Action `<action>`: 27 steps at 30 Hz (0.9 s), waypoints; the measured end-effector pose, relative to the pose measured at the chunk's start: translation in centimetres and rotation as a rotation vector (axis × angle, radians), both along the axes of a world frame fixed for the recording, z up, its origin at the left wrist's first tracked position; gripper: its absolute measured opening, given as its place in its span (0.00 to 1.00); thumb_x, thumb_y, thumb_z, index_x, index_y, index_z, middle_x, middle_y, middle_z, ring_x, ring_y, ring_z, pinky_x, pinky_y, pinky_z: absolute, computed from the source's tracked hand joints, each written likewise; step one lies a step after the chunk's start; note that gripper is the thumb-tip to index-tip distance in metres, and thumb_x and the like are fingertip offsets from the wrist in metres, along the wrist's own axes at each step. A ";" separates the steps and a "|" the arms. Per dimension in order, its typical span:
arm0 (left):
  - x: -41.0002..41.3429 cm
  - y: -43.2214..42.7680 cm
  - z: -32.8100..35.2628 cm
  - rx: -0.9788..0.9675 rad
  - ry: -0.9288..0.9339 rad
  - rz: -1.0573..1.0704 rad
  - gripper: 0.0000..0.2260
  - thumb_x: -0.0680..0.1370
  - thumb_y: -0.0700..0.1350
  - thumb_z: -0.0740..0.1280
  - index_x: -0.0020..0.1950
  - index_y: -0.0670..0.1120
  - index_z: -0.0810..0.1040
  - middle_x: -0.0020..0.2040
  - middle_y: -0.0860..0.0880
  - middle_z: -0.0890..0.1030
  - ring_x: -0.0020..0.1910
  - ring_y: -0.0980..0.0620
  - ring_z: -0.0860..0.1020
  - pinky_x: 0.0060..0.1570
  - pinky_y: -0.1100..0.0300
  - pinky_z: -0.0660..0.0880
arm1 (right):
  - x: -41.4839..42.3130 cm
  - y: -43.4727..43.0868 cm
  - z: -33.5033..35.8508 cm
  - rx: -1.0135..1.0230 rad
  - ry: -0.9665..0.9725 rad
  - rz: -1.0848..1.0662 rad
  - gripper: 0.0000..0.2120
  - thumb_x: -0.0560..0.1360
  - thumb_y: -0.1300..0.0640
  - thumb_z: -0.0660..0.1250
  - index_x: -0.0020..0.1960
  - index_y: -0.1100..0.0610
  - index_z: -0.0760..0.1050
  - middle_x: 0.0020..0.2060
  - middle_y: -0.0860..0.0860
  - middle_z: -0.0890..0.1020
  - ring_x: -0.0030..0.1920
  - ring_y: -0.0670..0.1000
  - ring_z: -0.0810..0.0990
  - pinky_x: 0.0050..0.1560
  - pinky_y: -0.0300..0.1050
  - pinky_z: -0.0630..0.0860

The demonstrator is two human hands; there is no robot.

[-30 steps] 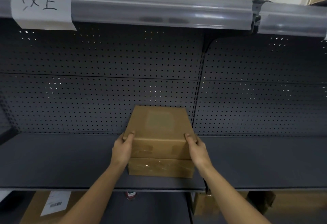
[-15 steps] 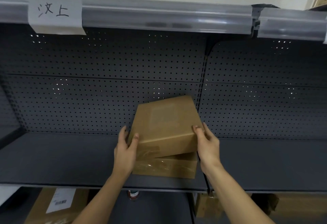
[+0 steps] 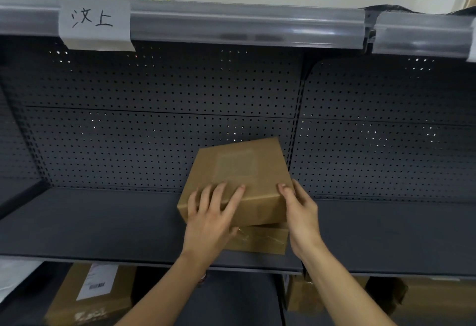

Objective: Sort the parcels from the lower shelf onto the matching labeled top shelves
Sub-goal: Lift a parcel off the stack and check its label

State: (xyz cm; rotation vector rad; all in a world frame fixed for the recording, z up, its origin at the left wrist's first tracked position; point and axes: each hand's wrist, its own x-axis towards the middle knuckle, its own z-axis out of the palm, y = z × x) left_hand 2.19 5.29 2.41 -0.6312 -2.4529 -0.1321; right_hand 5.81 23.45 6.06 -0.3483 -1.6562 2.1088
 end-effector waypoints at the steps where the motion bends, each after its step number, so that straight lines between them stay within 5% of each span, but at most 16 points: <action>1: 0.0 0.0 0.0 0.006 0.012 0.001 0.44 0.59 0.55 0.81 0.73 0.52 0.69 0.66 0.41 0.77 0.64 0.38 0.76 0.62 0.36 0.70 | 0.2 0.0 0.1 0.004 0.001 0.004 0.28 0.78 0.51 0.70 0.76 0.52 0.69 0.59 0.46 0.81 0.57 0.44 0.79 0.63 0.45 0.74; 4: 0.3 -0.1 -0.1 0.033 0.080 0.000 0.42 0.59 0.54 0.80 0.71 0.51 0.71 0.64 0.41 0.78 0.62 0.38 0.77 0.60 0.37 0.71 | 0.7 0.2 0.3 0.017 0.001 0.041 0.29 0.76 0.48 0.71 0.75 0.50 0.70 0.60 0.45 0.80 0.59 0.45 0.79 0.67 0.48 0.73; 9: 0.8 -0.6 0.3 0.287 0.002 0.048 0.44 0.60 0.58 0.78 0.72 0.49 0.67 0.63 0.43 0.79 0.61 0.40 0.78 0.60 0.39 0.73 | 1.9 0.7 -0.3 0.001 0.002 0.040 0.41 0.66 0.28 0.69 0.74 0.45 0.71 0.71 0.44 0.76 0.72 0.48 0.73 0.76 0.56 0.65; 14: 2.7 0.1 1.9 0.926 -0.189 0.021 0.46 0.63 0.56 0.79 0.75 0.54 0.60 0.68 0.50 0.73 0.67 0.49 0.70 0.66 0.44 0.71 | 2.2 1.0 -3.0 -0.037 -0.122 0.051 0.24 0.79 0.42 0.64 0.73 0.47 0.72 0.72 0.49 0.76 0.69 0.52 0.76 0.76 0.57 0.66; 18: 3.7 1.2 2.9 1.347 -0.326 -0.075 0.43 0.66 0.50 0.80 0.75 0.55 0.60 0.66 0.55 0.74 0.65 0.53 0.73 0.64 0.52 0.72 | 2.4 -0.4 -4.9 0.041 -0.259 0.077 0.30 0.76 0.39 0.68 0.73 0.52 0.73 0.65 0.48 0.80 0.62 0.51 0.80 0.73 0.57 0.69; 21: 4.1 2.1 2.8 1.604 -0.449 -0.123 0.34 0.70 0.48 0.78 0.72 0.55 0.65 0.61 0.58 0.77 0.58 0.60 0.76 0.60 0.55 0.74 | 2.6 -2.0 -5.8 -0.031 -0.334 0.178 0.40 0.67 0.29 0.69 0.74 0.47 0.71 0.68 0.48 0.79 0.67 0.52 0.77 0.72 0.56 0.69; 24: 4.1 3.0 1.9 1.791 -0.572 -0.145 0.29 0.72 0.48 0.76 0.69 0.54 0.66 0.61 0.53 0.79 0.56 0.58 0.78 0.57 0.55 0.75 | 2.8 -3.3 -5.9 -0.249 -0.394 0.310 0.26 0.80 0.36 0.59 0.73 0.47 0.69 0.66 0.52 0.80 0.65 0.54 0.78 0.66 0.53 0.70; 27: 4.1 3.3 0.9 1.869 -0.622 -0.124 0.31 0.70 0.52 0.76 0.69 0.55 0.67 0.62 0.51 0.80 0.58 0.52 0.79 0.60 0.49 0.76 | 3.0 -3.4 -5.9 -0.388 -0.348 0.366 0.24 0.81 0.37 0.56 0.70 0.49 0.73 0.60 0.54 0.85 0.62 0.56 0.81 0.62 0.56 0.75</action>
